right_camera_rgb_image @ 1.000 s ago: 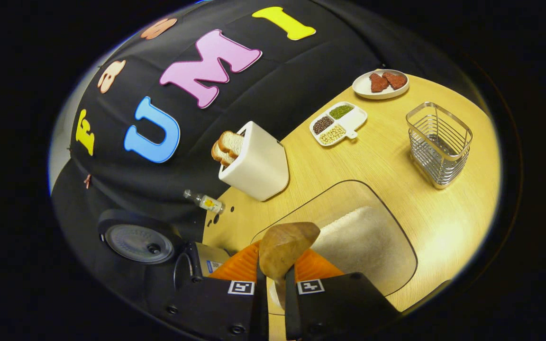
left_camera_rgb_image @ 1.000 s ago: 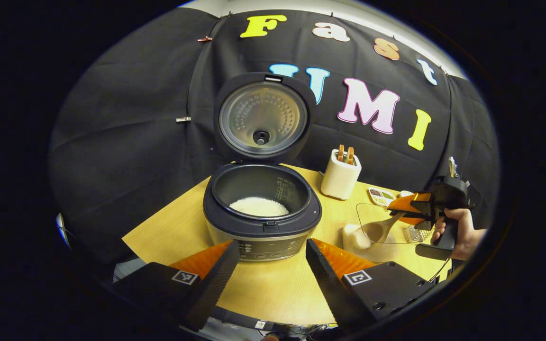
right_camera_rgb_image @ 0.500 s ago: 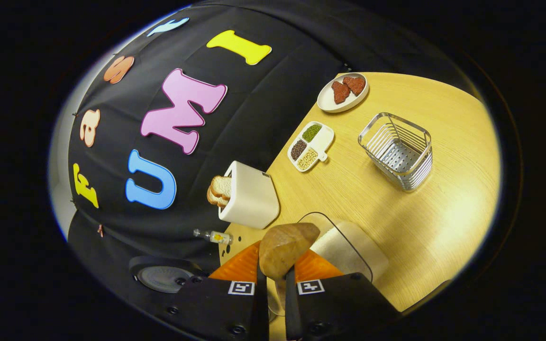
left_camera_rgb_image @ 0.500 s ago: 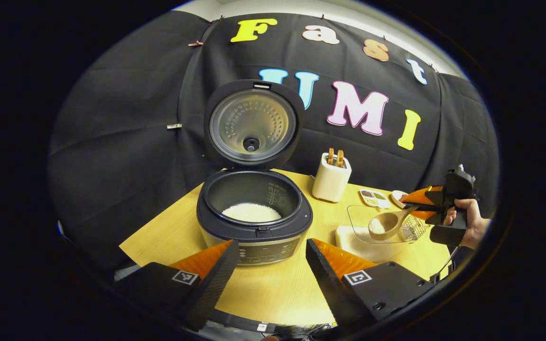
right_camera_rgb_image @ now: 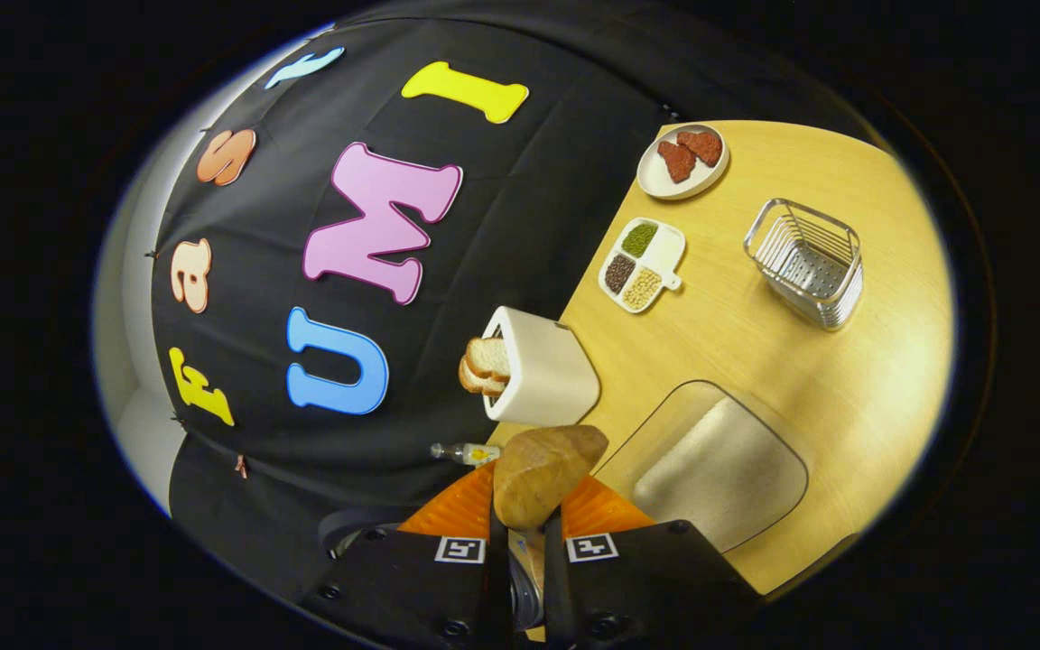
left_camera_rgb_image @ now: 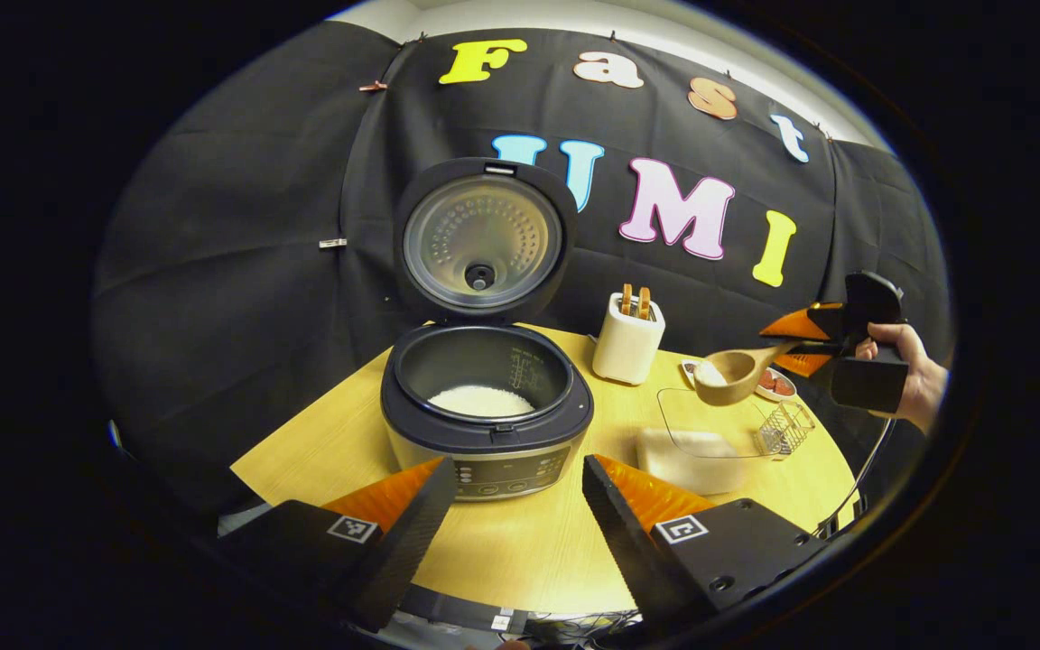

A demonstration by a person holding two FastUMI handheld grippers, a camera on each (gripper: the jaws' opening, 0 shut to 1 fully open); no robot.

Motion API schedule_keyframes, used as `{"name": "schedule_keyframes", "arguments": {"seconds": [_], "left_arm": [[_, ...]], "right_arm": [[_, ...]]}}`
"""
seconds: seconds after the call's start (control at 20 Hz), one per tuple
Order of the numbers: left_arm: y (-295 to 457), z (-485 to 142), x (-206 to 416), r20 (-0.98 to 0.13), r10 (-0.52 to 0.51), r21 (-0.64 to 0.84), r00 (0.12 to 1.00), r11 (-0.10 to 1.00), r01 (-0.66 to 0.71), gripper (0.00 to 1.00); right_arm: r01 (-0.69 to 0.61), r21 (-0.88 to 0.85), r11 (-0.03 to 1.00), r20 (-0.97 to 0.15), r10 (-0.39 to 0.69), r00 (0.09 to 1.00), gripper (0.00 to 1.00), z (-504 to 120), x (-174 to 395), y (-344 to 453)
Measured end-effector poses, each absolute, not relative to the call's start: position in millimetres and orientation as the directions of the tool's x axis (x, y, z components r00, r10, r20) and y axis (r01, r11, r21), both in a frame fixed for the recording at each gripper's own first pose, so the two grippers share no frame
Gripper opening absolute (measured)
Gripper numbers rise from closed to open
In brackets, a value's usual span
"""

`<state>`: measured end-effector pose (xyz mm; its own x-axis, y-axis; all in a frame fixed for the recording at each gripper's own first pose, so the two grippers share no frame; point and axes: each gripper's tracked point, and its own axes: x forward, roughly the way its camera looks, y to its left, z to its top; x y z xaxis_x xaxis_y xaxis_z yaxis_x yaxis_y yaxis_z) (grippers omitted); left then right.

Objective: Close the left gripper, press the button to open the rice cooker; take a wooden spoon from the chopstick holder with the right hand, scoop a spoonful of rice and pour it into the rice cooker, then put the wooden spoon back into the chopstick holder.

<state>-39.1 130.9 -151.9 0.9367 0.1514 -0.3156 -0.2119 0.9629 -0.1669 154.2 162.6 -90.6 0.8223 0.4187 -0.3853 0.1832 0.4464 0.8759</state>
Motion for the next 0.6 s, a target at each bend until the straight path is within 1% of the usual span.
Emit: {"name": "schedule_keyframes", "arguments": {"seconds": [0.2, 0.35, 0.6], "left_arm": [[144, -157, -48, -0.319, 0.184, -0.200, 0.930, 0.946, -0.256, 0.96], [159, -159, -53, -0.317, 0.212, -0.197, 0.925, 0.939, -0.282, 0.96], [183, -160, -62, -0.313, 0.245, -0.192, 0.918, 0.930, -0.314, 0.96]], "right_arm": [[0.147, 0.892, 0.428, -0.359, 0.473, 0.805, 0.18, -73, 155, 202], [0.103, 0.903, 0.418, -0.330, 0.521, 0.787, 0.18, -59, 153, 241], [0.033, 0.895, 0.444, -0.316, 0.582, 0.749, 0.18, -49, 147, 305]]}}
